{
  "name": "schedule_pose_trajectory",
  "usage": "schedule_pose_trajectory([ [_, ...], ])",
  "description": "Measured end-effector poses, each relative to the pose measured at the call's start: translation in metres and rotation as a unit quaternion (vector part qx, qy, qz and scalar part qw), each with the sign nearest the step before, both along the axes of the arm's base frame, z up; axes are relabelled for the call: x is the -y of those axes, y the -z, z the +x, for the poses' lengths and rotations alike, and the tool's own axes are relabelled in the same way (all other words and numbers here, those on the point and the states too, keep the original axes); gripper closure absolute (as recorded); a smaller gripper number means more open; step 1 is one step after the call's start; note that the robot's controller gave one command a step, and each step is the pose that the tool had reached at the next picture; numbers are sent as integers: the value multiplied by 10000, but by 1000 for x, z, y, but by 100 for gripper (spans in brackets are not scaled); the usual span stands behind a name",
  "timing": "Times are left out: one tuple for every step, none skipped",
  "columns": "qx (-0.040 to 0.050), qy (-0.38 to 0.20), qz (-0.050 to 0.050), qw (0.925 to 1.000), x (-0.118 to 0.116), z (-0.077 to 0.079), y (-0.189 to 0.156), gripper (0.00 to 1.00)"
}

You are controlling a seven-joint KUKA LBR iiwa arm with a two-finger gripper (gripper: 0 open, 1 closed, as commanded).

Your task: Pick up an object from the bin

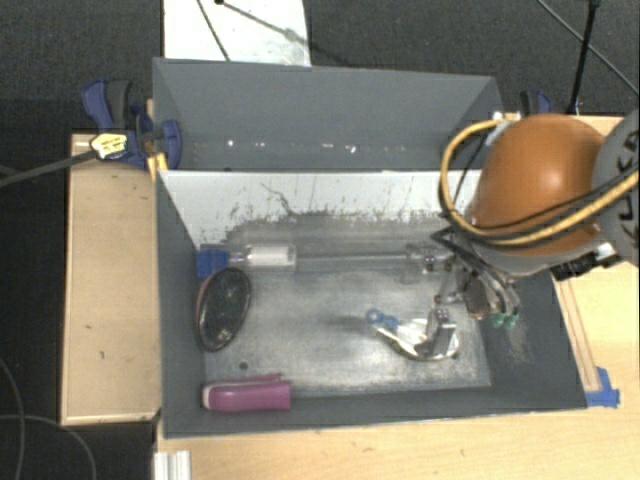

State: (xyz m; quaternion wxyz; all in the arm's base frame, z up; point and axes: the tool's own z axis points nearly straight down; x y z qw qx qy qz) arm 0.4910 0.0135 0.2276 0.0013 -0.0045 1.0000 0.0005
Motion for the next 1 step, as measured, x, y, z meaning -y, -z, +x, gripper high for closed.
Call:
schedule_pose_trajectory([
  [-32, -770, -5, 9970, 15, 30, 146, 0],
])
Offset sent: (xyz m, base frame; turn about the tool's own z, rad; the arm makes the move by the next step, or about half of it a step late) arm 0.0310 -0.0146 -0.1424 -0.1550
